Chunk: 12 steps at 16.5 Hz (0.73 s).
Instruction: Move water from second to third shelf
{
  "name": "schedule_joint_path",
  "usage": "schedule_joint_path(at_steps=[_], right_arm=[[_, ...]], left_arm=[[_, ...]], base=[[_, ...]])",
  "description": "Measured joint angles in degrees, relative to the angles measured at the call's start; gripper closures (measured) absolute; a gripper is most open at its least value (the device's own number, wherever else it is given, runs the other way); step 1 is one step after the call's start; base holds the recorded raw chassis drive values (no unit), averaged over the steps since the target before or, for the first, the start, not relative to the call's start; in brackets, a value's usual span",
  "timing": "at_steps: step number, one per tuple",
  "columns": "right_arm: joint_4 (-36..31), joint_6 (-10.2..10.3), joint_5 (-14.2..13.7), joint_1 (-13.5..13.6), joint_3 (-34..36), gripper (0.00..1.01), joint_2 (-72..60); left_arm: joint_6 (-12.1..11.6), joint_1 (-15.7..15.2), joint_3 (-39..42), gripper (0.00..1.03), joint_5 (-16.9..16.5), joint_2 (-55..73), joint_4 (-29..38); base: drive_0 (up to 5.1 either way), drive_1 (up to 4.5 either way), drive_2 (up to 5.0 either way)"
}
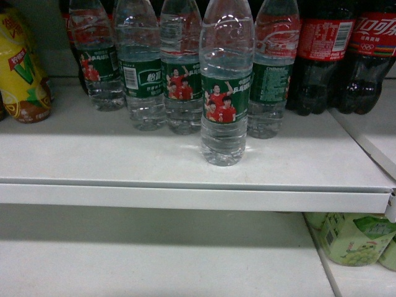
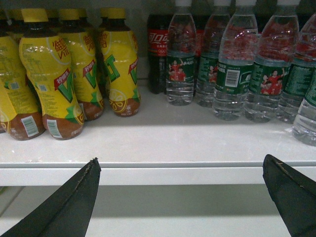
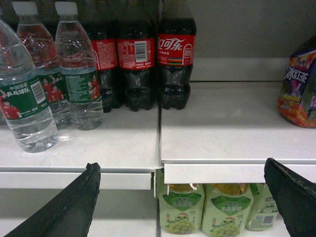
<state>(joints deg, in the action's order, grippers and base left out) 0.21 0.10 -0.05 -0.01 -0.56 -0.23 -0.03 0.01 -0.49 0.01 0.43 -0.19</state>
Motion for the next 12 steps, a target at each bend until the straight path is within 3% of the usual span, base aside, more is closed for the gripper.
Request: schedule_joint_path(at_steps=[12], right_arm=[[0.00, 0.00, 0.00, 0.00, 0.00, 0.03, -0.02]], left_arm=[[0.00, 0.00, 0.00, 0.05, 0.00, 0.00, 0.00]], base=[[0.0, 0.00, 0.0]])
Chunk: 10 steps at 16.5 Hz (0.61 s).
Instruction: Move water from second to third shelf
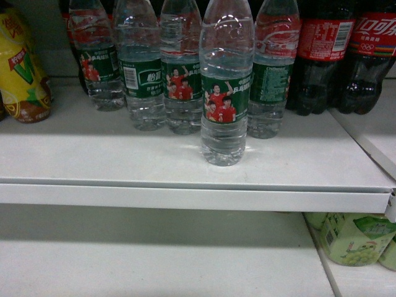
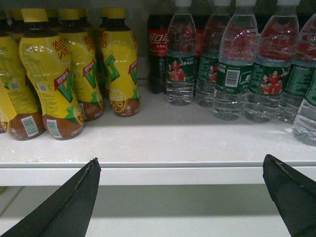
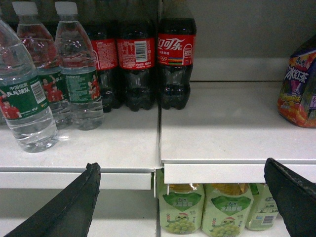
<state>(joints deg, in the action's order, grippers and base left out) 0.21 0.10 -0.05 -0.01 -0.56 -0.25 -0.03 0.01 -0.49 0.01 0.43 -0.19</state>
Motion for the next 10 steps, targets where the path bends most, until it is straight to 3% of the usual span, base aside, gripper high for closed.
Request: schedule_joint_path(at_steps=[10], right_arm=[[0.00, 0.00, 0.00, 0.00, 0.00, 0.03, 0.02]], left_arm=[[0.02, 0.00, 0.00, 0.05, 0.00, 0.00, 0.00]], base=[[0.0, 0.00, 0.0]])
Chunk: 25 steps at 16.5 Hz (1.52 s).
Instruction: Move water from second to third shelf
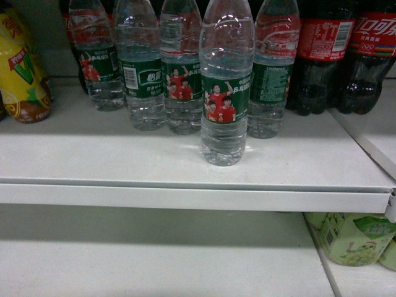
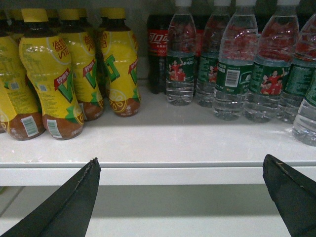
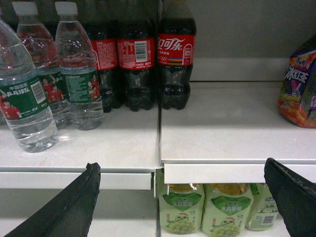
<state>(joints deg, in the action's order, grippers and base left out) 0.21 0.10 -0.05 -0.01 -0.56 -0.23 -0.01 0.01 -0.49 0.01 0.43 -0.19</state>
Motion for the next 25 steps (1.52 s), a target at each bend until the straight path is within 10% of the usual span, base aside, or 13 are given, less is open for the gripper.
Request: schedule_joint_path(at_steps=[11, 13, 17, 25], right_arm=[[0.00, 0.00, 0.00, 0.00, 0.00, 0.03, 0.00], [-1.14, 3.98, -1.11, -0.83, -0.35, 0.03, -3.43], [-17.99, 8.07, 9.16, -9.73, -11.13, 0.03, -24.72], [-37.68, 8.74, 3.39, 10.43, -18.91, 0.03, -58.51]], left_arm=[[-0.02, 0.00, 0.00, 0.05, 0.00, 0.00, 0.00], [-0.02, 0.00, 0.00, 0.05, 0.02, 0.00, 0.00], [-0.02, 0.00, 0.00, 0.05, 0.00, 0.00, -0.02], [-0.02, 0.00, 0.00, 0.05, 0.00, 0.00, 0.00]], base=[[0.0, 0.00, 0.0], [0.0, 0.00, 0.0], [0.0, 0.00, 0.0], [0.0, 0.00, 0.0]])
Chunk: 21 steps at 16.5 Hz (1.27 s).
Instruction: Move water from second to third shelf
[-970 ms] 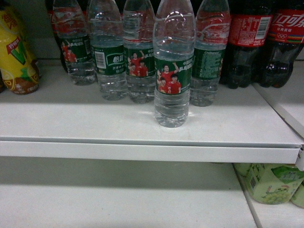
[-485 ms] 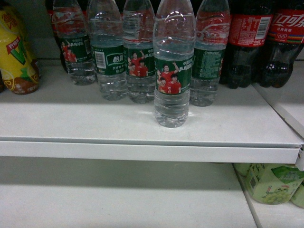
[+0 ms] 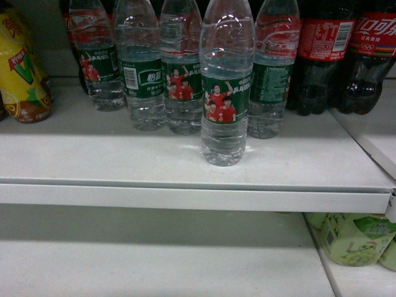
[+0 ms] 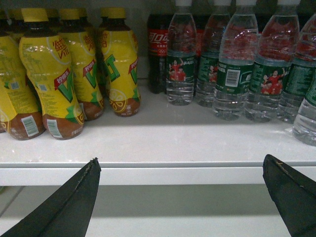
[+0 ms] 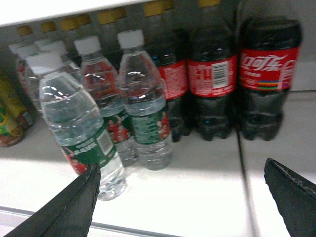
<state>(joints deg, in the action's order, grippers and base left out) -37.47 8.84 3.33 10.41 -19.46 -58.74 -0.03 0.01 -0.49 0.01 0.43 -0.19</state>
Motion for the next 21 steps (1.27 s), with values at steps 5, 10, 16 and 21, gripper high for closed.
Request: schedule_joint_path(at_steps=[5, 10, 16, 21], right_arm=[[-5.05, 2.58, -1.36, 11.17, -7.23, 0.03, -17.84], [-4.07, 3.23, -0.50, 17.42, -13.84, 0.03, -25.51], [0.96, 3.85, -3.69, 19.87, -22.80, 0.03, -33.73], [1.49, 3.80, -5.22, 20.79, -25.62, 0.03, -36.68]], left_arm=[[0.00, 0.00, -0.02, 0.05, 0.00, 0.00, 0.00], [0.00, 0.00, 0.00, 0.05, 0.00, 0.00, 0.00], [0.00, 0.00, 0.00, 0.05, 0.00, 0.00, -0.02], [0.00, 0.00, 0.00, 0.05, 0.00, 0.00, -0.02]], base=[[0.0, 0.00, 0.0], [0.0, 0.00, 0.0], [0.0, 0.00, 0.0], [0.0, 0.00, 0.0]])
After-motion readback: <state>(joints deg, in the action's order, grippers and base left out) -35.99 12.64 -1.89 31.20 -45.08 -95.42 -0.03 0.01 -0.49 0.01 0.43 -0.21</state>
